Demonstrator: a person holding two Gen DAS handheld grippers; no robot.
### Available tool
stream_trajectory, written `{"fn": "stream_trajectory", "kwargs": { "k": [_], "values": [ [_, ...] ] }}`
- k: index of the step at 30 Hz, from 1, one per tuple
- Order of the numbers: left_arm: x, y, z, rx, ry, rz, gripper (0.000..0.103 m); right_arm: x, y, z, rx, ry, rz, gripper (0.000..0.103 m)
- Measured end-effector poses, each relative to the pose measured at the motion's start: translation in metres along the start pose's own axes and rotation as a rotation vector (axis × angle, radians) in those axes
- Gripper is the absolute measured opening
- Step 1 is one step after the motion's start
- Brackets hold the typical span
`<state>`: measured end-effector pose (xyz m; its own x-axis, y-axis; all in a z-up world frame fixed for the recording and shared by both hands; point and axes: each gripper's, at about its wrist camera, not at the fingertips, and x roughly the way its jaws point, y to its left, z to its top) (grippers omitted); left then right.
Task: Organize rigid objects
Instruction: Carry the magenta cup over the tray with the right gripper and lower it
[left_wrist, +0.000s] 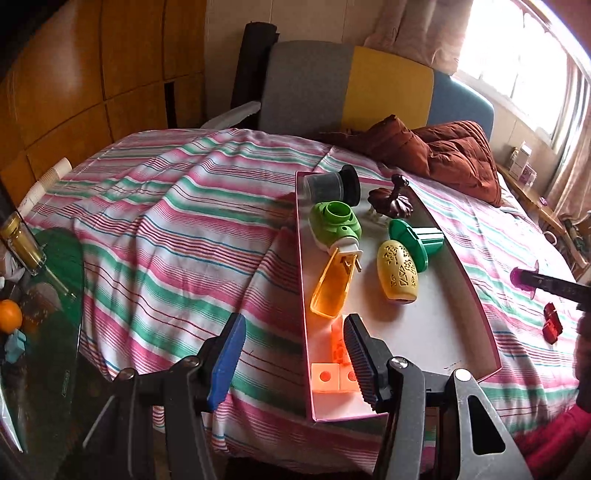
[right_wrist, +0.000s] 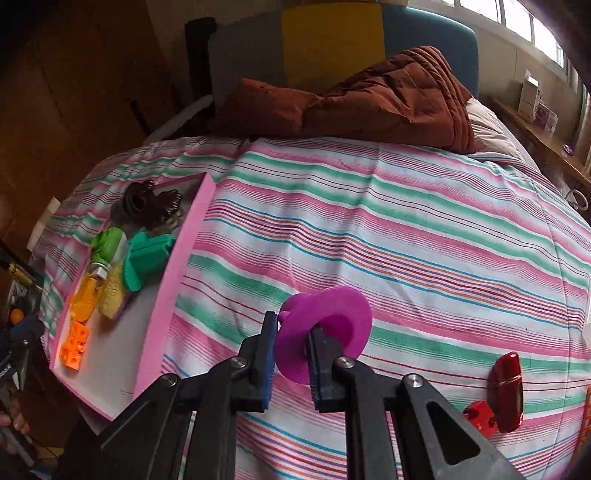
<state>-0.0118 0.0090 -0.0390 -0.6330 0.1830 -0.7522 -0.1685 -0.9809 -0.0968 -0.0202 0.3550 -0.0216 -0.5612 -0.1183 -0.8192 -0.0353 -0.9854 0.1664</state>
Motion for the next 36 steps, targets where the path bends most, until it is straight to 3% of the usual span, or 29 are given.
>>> {"fn": "stream_trajectory", "kwargs": {
  "k": [12,20,32,36],
  "values": [
    [-0.008,-0.001,0.004,-0.001,-0.015,0.002,0.056,-0.023,0.112,-0.011,-0.168,-0.045,0.281,0.014],
    [-0.009,0.001,0.004,-0.004,-0.019,0.005,0.056,0.006,0.160,-0.025,-0.210,0.058,0.401,0.014],
    [-0.007,0.008,0.002,-0.003,-0.015,0.024,0.056,0.076,0.194,-0.009,-0.150,0.135,0.380,0.015],
    [-0.008,0.011,0.002,-0.006,-0.019,0.026,0.057,0.089,0.196,-0.006,-0.126,0.161,0.387,0.022]
  ]
}}
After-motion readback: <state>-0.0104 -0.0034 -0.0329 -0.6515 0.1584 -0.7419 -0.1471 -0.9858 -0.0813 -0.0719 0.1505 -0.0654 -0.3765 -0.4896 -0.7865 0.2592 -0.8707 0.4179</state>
